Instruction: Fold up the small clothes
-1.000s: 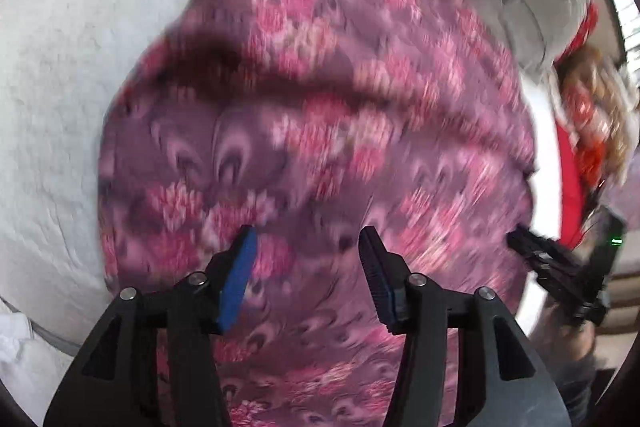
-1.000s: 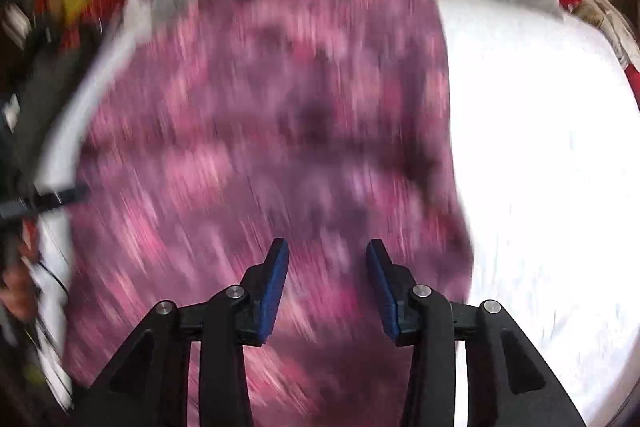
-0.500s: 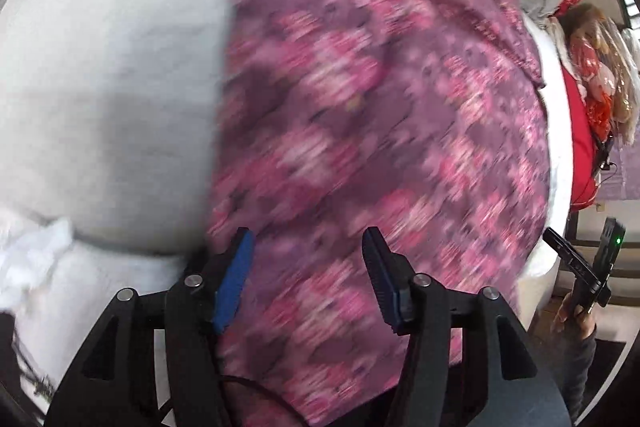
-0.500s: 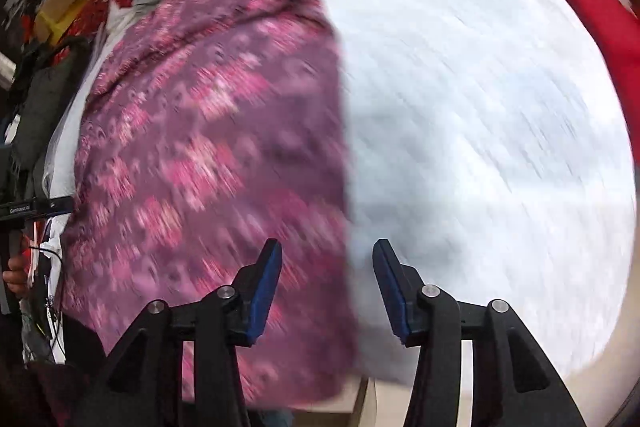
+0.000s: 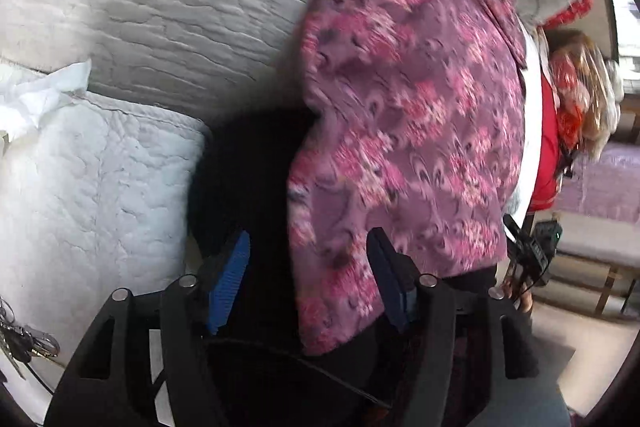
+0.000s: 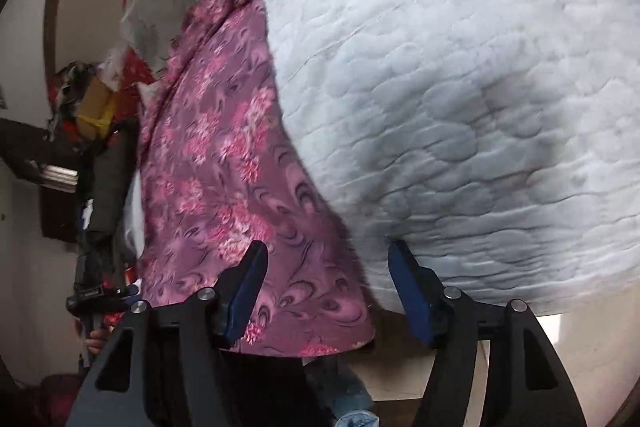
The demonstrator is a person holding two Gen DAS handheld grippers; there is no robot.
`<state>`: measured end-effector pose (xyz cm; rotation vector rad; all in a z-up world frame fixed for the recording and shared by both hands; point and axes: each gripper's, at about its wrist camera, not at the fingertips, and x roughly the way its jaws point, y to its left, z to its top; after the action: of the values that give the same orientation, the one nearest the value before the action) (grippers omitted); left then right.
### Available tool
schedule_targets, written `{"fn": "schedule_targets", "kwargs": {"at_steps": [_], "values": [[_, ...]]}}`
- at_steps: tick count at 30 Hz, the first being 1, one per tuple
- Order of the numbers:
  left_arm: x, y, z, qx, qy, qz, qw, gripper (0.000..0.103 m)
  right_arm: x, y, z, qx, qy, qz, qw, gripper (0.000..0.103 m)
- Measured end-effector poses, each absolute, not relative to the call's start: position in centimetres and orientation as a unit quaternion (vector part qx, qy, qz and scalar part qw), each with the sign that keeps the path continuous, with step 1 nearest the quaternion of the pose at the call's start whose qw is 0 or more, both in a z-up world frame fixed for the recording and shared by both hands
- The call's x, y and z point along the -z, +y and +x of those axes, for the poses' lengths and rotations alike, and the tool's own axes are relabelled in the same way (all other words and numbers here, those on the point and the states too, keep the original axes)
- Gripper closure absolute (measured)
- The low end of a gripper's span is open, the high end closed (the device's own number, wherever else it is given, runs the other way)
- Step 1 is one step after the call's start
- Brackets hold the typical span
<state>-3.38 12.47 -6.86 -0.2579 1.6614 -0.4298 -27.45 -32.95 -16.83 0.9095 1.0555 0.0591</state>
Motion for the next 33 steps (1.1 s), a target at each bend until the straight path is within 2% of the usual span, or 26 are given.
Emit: {"fn": "schedule_targets", "kwargs": {"at_steps": [3, 9, 10, 11, 12, 13, 14, 15, 25, 33], "values": [[6.5, 11.6, -3.8, 0.194, 0.73, -0.082, 0.65, 0.038, 18.0, -32.0, -27.5, -0.057, 0.506, 0.422, 0.75, 0.038], [6.2, 10.8, -5.0, 0.181, 0.732, -0.034, 0.656, 0.038, 20.4, -29.6, -27.2, -0.103, 0.518, 0.444, 0.724, 0.038], [6.1, 10.7, -5.3, 0.176, 0.731, -0.027, 0.659, 0.045, 20.6, -29.1, -27.0, -0.113, 0.52, 0.443, 0.722, 0.041], [6.0, 10.6, -5.5, 0.168, 0.728, -0.013, 0.665, 0.056, 20.7, -28.5, -26.9, -0.123, 0.52, 0.439, 0.722, 0.053], [5.7, 10.5, -5.7, 0.168, 0.725, -0.005, 0.668, 0.058, 20.5, -28.2, -26.9, -0.133, 0.515, 0.438, 0.725, 0.062], [5.5, 10.6, -5.9, 0.171, 0.722, -0.005, 0.671, 0.068, 20.2, -28.0, -26.9, -0.145, 0.507, 0.439, 0.728, 0.083], [5.1, 10.5, -6.0, 0.174, 0.719, -0.006, 0.673, 0.084, 19.7, -27.7, -26.9, -0.154, 0.5, 0.438, 0.731, 0.09], [4.6, 10.5, -6.0, 0.185, 0.716, -0.014, 0.673, 0.1, 18.9, -27.5, -27.0, -0.159, 0.492, 0.431, 0.74, 0.09], [0.6, 11.4, -2.6, 0.285, 0.647, -0.212, 0.675, 0.099, 10.2, -27.3, -25.4, -0.189, 0.399, 0.402, 0.802, 0.092], [-0.6, 12.1, 0.8, 0.287, 0.603, -0.277, 0.691, 0.099, 6.4, -28.6, -22.8, -0.189, 0.33, 0.44, 0.813, 0.092]]}}
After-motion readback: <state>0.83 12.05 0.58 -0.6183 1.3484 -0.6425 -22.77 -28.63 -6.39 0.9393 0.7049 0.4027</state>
